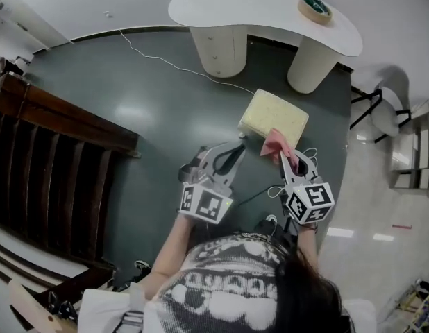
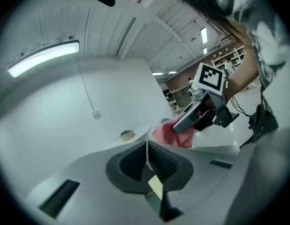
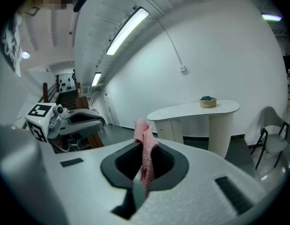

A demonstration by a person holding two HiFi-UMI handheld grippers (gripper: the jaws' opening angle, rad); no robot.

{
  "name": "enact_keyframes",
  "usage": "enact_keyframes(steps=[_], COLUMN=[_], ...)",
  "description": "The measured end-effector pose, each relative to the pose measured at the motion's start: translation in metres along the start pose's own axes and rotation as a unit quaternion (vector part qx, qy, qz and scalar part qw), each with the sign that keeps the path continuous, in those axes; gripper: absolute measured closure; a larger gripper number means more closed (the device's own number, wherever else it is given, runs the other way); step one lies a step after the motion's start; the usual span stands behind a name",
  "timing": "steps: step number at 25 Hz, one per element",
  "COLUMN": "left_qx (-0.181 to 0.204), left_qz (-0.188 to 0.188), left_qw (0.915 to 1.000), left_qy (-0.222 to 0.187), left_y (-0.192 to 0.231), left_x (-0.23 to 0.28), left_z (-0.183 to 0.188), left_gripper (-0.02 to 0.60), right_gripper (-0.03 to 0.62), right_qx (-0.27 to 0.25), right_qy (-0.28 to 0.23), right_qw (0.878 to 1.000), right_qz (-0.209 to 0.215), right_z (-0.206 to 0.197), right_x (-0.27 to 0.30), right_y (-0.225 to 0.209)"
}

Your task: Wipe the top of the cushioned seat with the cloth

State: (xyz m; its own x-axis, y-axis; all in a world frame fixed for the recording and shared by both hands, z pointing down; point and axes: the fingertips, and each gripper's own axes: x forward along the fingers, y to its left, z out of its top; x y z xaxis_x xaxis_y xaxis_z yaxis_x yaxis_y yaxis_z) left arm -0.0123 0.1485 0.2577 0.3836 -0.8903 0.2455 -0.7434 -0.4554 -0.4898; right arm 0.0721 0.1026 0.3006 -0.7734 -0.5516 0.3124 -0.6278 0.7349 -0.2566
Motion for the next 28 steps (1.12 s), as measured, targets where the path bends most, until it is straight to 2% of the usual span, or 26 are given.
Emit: enact_keyframes(steps=[4, 8, 16, 23, 28], left_qx=[0.001, -0.005, 0.004, 0.011, 0.029], left_qz=[-0.029, -0.047, -0.071, -0.101, -0.120], left_qw=[0.9995, 0.9985, 0.9957, 0.9925, 0.9899], left_qy=[-0.014, -0.027, -0.059, -0.069, -0.070], left_y=[0.048, 0.074, 0.095, 0.089, 0.094], left_x=[0.001, -0.004, 0.001, 0.017, 0.051], left_z=[-0.033, -0.055, -0.059, -0.055, -0.054], left_gripper=[0.569, 0.569, 0.569, 0.569, 0.569], right_gripper=[0.583, 0.583, 0.583, 0.583, 0.583], right_qx=[0.007, 0.005, 0.003, 0.007, 0.019], right_qy=[0.002, 0.010, 0.028, 0.035, 0.036], right_qw=[1.000, 0.999, 0.996, 0.995, 0.994], right_qz=[-0.028, -0.046, -0.081, -0.098, -0.104], right_z=[0.010, 0.009, 0.006, 0.005, 0.009], right_x=[0.048, 0.075, 0.089, 0.101, 0.121], right_y=[0.020, 0.038, 0.041, 0.018, -0.018])
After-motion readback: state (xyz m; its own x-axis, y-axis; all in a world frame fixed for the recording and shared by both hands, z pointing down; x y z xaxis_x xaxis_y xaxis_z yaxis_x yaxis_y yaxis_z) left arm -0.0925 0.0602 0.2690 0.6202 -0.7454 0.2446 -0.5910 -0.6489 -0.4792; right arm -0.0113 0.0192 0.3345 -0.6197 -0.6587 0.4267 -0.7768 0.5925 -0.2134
